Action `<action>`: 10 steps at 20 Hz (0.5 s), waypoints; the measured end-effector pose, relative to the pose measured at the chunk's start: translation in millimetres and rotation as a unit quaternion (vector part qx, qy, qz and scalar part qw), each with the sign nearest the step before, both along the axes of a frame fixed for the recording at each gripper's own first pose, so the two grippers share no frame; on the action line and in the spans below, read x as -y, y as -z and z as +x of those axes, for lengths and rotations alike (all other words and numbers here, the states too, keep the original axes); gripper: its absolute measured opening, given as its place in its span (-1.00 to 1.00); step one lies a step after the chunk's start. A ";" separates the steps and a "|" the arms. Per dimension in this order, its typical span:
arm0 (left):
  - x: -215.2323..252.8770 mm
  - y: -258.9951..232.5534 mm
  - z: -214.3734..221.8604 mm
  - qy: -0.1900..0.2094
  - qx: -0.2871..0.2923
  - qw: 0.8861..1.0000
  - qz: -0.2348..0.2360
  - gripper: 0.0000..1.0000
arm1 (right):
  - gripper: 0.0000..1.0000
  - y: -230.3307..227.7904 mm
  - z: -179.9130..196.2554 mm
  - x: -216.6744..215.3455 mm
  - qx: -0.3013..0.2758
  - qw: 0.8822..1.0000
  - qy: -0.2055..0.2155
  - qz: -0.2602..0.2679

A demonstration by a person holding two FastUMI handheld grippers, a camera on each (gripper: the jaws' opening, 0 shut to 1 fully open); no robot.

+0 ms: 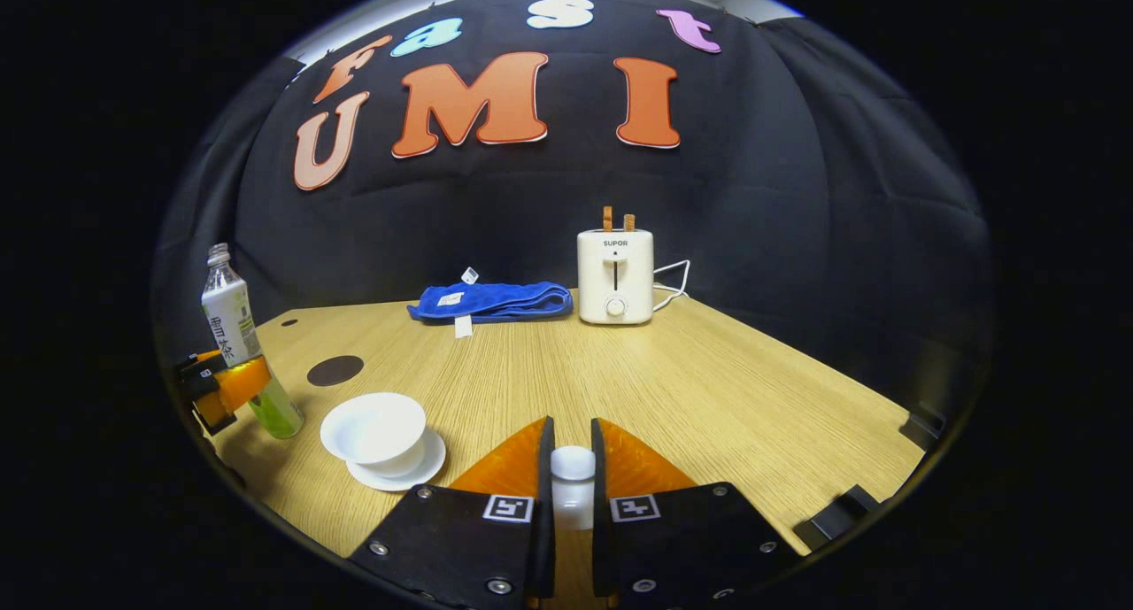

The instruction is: Open the teacup lid with one hand, grasp the water bottle and pour water into the teacup with the other hand; after pouring, place the water bottle on the coaster and then close the teacup lid.

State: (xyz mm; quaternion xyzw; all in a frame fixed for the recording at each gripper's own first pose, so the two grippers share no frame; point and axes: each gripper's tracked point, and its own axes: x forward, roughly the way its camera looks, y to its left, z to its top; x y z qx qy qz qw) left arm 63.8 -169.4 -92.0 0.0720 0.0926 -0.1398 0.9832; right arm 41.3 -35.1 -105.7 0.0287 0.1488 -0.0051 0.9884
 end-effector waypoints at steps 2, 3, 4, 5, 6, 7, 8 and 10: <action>1.9 -0.8 -0.9 0.000 0.003 1.000 0.010 0.29 | -0.66 0.0 -0.1 0.0 0.001 1.000 0.000 0.003; 2.2 -1.0 -1.9 0.000 0.003 1.000 0.018 0.29 | -0.66 1.4 0.1 -0.3 -0.001 1.000 -0.001 0.004; 2.4 -1.2 -3.2 0.002 0.005 0.999 0.032 0.29 | -0.66 1.6 0.2 -0.7 -0.001 1.000 -0.002 0.005; 3.1 -3.6 -3.5 0.006 0.008 0.999 0.047 0.30 | -0.66 1.3 0.0 -0.6 -0.001 1.000 -0.003 0.005; 2.8 -2.6 -5.7 0.009 0.006 0.998 0.060 0.30 | -0.65 0.6 0.1 -1.0 0.000 1.000 -0.003 0.004; 1.6 -3.3 -6.1 0.013 0.006 0.997 0.070 0.28 | -0.65 0.6 -0.2 -0.9 0.001 1.000 -0.003 0.003; -0.7 -2.5 -6.3 0.017 0.004 0.997 0.081 0.28 | -0.66 0.1 -0.4 -0.7 0.003 1.000 -0.004 0.002; -5.8 -3.0 -8.5 0.026 0.000 0.994 0.109 0.30 | -0.66 -0.1 -0.3 -1.5 0.004 1.000 -0.005 0.003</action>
